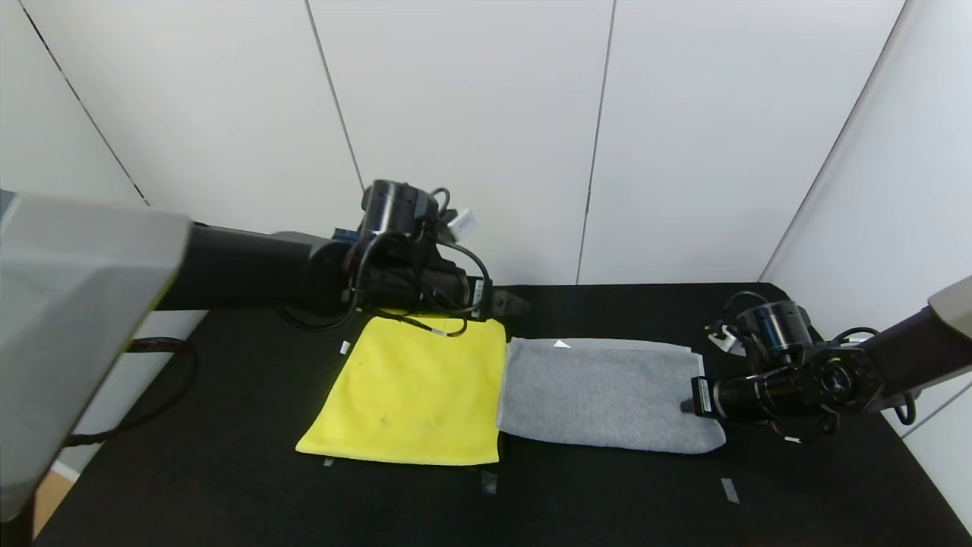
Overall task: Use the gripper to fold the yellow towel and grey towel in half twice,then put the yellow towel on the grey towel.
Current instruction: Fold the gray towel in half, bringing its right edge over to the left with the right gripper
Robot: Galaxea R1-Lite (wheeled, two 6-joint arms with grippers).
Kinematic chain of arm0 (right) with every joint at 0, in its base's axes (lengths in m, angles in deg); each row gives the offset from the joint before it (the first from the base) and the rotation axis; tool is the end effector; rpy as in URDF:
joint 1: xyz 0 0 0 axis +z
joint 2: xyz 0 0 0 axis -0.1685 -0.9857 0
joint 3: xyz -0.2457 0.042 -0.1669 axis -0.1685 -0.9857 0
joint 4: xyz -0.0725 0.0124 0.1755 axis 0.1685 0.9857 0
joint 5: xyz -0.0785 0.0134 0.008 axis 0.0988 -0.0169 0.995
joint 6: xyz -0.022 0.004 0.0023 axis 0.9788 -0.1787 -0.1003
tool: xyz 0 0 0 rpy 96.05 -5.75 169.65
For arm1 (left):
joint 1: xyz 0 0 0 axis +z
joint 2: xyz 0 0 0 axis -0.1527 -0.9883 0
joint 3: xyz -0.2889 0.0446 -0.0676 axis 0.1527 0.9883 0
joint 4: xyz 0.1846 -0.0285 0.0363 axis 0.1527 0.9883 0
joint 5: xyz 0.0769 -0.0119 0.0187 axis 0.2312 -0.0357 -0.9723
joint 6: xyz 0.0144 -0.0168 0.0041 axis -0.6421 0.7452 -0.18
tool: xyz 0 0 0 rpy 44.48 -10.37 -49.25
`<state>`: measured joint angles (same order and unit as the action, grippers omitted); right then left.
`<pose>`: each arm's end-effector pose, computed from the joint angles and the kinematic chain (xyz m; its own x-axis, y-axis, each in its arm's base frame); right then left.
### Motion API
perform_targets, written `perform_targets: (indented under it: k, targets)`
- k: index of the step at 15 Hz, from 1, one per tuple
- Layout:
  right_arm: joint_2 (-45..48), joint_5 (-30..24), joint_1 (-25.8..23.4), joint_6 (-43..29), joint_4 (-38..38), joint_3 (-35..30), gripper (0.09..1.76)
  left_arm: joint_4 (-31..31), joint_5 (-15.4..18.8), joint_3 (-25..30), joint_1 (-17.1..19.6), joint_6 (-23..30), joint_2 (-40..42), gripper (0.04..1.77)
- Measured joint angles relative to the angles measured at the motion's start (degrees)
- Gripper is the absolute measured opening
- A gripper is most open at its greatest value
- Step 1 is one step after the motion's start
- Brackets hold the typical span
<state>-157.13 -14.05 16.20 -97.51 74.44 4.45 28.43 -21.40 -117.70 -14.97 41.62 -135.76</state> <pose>0.3691 0.0478 0.0473 0.5514 0.3180 -0.7713 -0.0694 0.9388 0.3374 0.3964 -0.1822 0.1738 0.6029 -0.6079 -0.5167 0.5691 0.7816 -0.2555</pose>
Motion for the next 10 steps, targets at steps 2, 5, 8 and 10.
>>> perform_targets:
  k: [2,5,8,10]
  targets:
    - [0.0,0.0,0.0,0.0,0.0,0.0,0.15,0.0,0.0,0.0,0.0,0.0,-3.3,1.72]
    - [0.0,0.0,0.0,0.0,0.0,0.0,0.15,-0.1,0.1,-0.1,0.0,0.0,-5.2,1.72]
    - [0.0,0.0,0.1,0.0,0.0,0.0,0.15,-0.1,0.1,-0.1,0.0,0.0,-5.7,1.72]
    - [0.0,0.1,0.1,0.0,0.0,0.0,0.15,-0.1,0.1,-0.1,0.0,0.1,-5.8,1.72]
